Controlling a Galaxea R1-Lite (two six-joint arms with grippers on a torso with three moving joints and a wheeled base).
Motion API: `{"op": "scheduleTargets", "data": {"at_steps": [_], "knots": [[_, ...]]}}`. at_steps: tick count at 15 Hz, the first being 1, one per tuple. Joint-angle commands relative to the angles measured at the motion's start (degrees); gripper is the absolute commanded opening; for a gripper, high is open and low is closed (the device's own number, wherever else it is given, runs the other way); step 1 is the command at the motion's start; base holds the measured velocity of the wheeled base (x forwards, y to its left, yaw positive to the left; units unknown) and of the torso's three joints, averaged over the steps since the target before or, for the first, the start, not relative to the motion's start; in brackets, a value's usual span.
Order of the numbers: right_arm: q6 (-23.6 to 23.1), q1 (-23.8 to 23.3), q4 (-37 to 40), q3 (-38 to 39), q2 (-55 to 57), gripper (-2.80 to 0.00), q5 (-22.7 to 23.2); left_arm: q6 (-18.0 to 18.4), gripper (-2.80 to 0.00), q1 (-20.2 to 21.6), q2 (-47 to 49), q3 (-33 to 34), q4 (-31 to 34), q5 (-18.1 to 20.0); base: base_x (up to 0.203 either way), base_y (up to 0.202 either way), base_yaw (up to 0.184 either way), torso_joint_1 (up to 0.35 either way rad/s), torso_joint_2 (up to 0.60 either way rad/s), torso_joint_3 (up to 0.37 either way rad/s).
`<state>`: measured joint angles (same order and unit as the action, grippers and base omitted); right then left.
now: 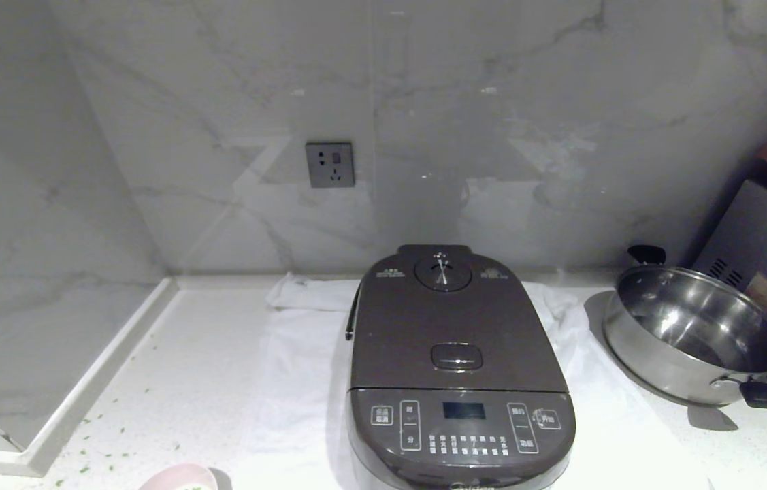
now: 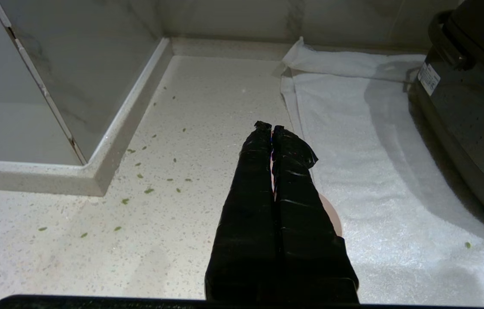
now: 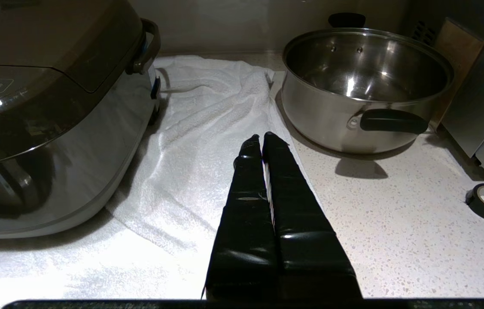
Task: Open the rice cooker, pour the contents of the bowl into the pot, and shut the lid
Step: Open the rice cooker
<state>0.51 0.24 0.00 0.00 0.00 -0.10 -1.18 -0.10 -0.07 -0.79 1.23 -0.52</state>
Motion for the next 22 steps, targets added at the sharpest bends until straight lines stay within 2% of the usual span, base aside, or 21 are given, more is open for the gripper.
{"op": "scheduleTargets", "data": {"at_steps": [1, 22], "knots": [[0.0, 0.1, 0.0, 0.0, 0.0, -2.80, 0.0, 0.0, -2.80, 0.0, 0.0, 0.0, 0.0, 0.0, 0.000, 0.000, 0.000, 0.000, 0.00, 0.000], [0.2, 0.1, 0.0, 0.0, 0.0, -2.80, -0.1, 0.4, -2.80, 0.2, 0.0, -1.3, -0.9, 0.3, 0.000, 0.000, 0.000, 0.000, 0.00, 0.000]]}}
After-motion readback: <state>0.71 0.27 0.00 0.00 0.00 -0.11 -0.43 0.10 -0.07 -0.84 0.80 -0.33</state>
